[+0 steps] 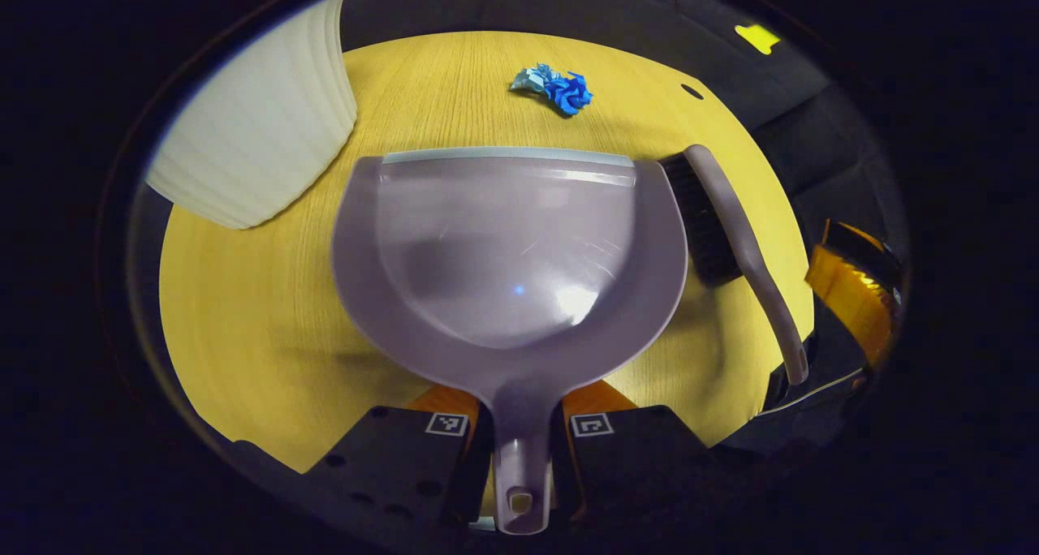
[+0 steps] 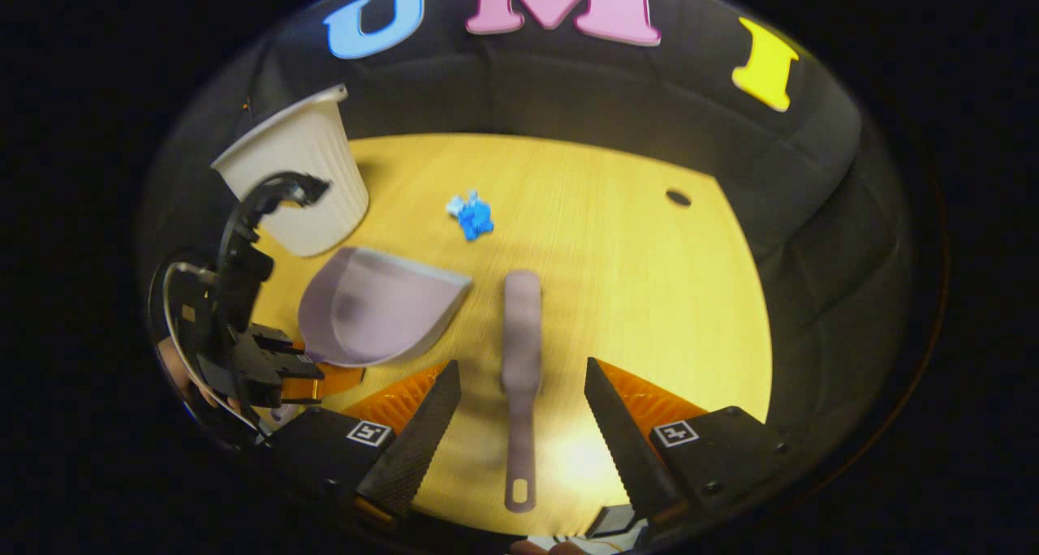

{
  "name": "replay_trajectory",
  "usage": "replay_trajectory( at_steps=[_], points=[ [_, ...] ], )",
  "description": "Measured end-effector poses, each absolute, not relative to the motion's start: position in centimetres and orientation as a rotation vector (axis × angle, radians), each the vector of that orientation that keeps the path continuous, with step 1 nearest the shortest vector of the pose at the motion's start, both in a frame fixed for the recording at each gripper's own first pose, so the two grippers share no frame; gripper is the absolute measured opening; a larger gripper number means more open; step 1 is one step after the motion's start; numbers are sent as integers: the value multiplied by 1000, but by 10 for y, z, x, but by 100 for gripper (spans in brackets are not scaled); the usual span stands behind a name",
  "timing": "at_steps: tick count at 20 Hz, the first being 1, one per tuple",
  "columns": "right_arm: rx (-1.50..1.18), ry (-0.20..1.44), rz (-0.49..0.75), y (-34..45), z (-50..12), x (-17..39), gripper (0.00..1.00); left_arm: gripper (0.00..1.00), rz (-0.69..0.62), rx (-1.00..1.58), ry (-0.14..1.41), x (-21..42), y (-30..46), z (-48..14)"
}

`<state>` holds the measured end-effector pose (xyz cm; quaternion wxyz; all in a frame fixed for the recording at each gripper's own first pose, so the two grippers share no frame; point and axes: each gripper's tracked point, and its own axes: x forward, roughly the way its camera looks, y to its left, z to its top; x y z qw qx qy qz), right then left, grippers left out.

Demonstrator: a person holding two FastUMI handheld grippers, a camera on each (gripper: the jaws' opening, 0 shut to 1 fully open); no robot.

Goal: Pick up the small broom and dustpan from the desktop, sweep the trash into the dustpan with the broom, and then empty the trash into the garbage bin.

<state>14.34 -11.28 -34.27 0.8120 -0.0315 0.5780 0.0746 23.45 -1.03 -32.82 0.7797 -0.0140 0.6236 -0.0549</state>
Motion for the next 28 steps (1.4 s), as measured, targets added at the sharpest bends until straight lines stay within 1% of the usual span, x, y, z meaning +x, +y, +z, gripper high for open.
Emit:
replay_trajectory(
  at_steps=[1,2,3,4,5,6,7,8,9,10,12,13,14,15,16,17,18,19,20,21,22,23,24,28],
  points=[
    [-104,1274,162,-122,-349,145,100,29,-124,-41,1339,235,-10,-329],
    [-117,1307,164,-121,-358,143,97,30,-135,-48,1335,236,-11,-330],
    [-121,1348,146,-123,-367,140,100,30,-145,-52,1332,235,-9,-330],
    [-101,1386,124,-124,-379,137,97,30,-154,-52,1327,235,-9,-329],
    [-80,1434,106,-127,-387,135,100,30,-161,-49,1323,234,-9,-330],
    [-56,1479,83,-131,-392,133,100,30,-167,-42,1321,234,-8,-329],
    [-22,1518,64,-131,-396,131,97,30,-171,-34,1322,234,-8,-329],
    [1,1551,48,-133,-402,127,100,29,-175,-27,1322,234,-8,-329],
    [17,1572,37,-133,-406,125,90,30,-179,-21,1323,234,-8,-330],
    [13,1594,37,-136,-410,123,90,30,-183,-17,1323,234,-8,-330],
    [-46,1620,38,-146,-415,117,84,30,-185,-17,1324,234,-8,-330],
    [-76,1625,40,-150,-419,115,89,30,-184,-18,1325,234,-8,-330],
    [-84,1639,50,-150,-423,112,89,30,-184,-17,1326,234,-8,-329],
    [-78,1649,62,-147,-426,112,83,30,-184,-16,1326,234,-8,-330],
    [-68,1659,75,-143,-432,113,89,29,-183,-15,1326,234,-8,-330],
    [-67,1675,76,-142,-433,112,80,29,-181,-14,1328,234,-8,-330],
    [-58,1703,83,-139,-436,109,61,29,-178,-13,1330,234,-8,-329],
    [-55,1695,96,-137,-440,110,46,29,-177,-12,1329,234,-9,-330],
    [-60,1699,118,-135,-430,117,51,30,-176,-12,1330,234,-9,-330],
    [-56,1709,132,-132,-434,112,36,30,-176,-12,1330,234,-9,-330],
    [-50,1710,148,-129,-433,112,25,30,-181,-13,1331,234,-9,-329],
    [-38,1712,150,-128,-433,114,28,30,-187,-16,1339,232,-8,-330],
    [-13,1715,166,-123,-430,116,25,30,-198,-7,1347,232,-6,-330],
    [-48,1672,190,-128,-417,151,25,30,-255,98,1396,224,22,-325]
  ],
)
